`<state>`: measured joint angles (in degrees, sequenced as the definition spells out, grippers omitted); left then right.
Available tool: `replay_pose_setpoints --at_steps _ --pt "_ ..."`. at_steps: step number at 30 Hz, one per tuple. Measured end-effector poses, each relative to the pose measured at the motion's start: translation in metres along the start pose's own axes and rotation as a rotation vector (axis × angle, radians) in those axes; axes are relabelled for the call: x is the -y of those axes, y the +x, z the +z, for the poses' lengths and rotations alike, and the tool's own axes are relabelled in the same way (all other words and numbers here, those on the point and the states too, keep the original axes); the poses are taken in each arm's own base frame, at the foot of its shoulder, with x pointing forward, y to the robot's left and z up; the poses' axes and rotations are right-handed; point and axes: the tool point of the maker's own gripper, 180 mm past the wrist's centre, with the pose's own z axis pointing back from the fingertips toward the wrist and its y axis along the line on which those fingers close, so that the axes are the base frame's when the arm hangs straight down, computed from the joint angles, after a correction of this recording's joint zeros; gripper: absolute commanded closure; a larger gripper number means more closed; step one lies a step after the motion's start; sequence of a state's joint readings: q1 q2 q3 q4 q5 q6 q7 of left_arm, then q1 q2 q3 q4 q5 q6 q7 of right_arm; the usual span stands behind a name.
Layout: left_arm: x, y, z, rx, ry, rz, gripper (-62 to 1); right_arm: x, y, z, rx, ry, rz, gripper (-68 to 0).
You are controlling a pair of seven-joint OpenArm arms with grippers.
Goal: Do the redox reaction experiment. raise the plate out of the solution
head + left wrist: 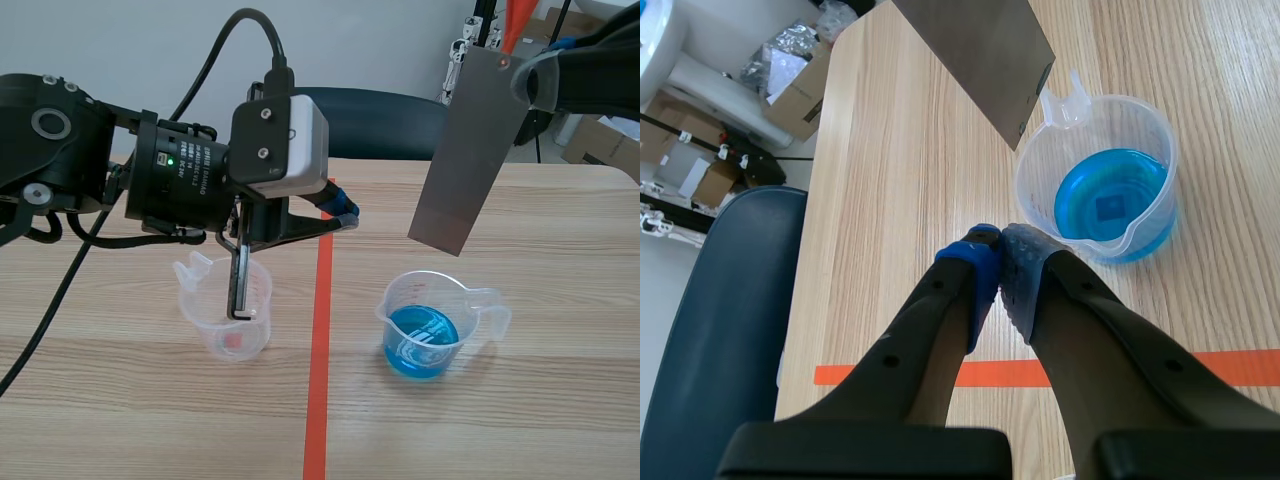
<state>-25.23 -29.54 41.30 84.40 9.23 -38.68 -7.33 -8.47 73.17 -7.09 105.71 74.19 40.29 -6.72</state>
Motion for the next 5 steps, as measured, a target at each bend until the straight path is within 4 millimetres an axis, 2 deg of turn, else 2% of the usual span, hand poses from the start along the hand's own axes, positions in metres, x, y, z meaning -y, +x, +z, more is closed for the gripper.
replay_pose_setpoints --at_steps 5 --pt "0.0 0.0 0.0 0.0 0.0 0.0 -2.7 0.0 0.0 0.0 0.0 0.0 0.0 -0.7"
